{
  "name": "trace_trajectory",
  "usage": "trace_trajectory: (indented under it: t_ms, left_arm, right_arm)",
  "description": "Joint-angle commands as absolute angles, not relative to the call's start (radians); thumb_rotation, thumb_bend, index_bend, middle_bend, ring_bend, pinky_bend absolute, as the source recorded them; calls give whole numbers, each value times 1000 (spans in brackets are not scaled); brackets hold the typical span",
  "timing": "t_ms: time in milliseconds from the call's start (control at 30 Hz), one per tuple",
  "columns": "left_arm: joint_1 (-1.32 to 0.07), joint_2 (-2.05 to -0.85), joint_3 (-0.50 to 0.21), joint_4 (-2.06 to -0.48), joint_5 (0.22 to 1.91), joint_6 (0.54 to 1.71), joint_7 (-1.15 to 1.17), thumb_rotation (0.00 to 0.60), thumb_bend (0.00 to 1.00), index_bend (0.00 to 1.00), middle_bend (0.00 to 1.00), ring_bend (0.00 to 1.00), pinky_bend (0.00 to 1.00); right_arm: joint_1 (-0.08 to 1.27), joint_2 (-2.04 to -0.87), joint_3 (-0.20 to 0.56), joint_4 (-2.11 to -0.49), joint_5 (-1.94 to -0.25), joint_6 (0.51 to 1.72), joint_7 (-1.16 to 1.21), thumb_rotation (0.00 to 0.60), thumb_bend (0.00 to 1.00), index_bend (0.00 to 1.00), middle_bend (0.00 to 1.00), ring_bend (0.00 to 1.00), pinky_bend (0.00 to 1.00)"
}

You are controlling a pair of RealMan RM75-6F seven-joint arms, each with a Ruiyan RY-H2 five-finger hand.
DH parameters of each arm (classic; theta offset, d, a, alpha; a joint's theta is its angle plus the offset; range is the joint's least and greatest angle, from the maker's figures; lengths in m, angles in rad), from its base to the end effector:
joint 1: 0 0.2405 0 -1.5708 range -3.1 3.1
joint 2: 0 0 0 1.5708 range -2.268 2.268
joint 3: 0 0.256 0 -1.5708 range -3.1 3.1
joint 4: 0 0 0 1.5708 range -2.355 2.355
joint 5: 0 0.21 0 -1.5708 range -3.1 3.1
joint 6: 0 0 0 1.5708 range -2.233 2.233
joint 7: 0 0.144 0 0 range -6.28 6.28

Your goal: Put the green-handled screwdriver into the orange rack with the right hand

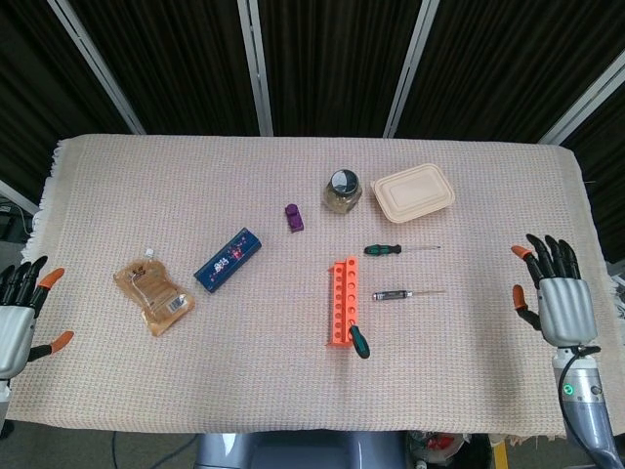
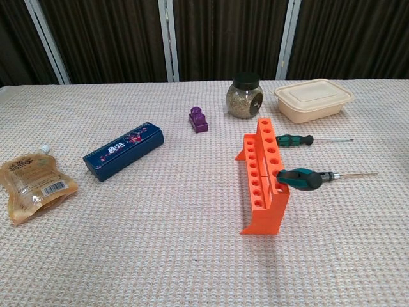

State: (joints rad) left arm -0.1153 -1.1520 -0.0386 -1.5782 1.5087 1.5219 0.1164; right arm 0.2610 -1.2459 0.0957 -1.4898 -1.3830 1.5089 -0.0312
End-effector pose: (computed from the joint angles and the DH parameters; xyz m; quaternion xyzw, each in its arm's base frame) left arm -0.3069 0.1884 0.1545 -0.6172 -0.3338 -0.3726 0.6072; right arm -0.2957 -0.2458 0.1454 0.5763 -0.3392 0.4354 0.6027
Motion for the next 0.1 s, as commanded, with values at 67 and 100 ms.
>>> trace_trajectory:
  t_ms: [67,100]
  left_arm:
    - [-97,-1172,-32,-1559,1530,1554,105,600,101,137,0,0,0]
    - [-94,-1175,-28,-1557,1534,1557,104,600,100,137,0,0,0]
  right_arm:
    - [206,-1247,57,-1473,-1406,1550,-76,600,303,153,41,0,0]
    - [199,-1246,53,-1476,-1408,1554,-76,600,269,149,37,0,0]
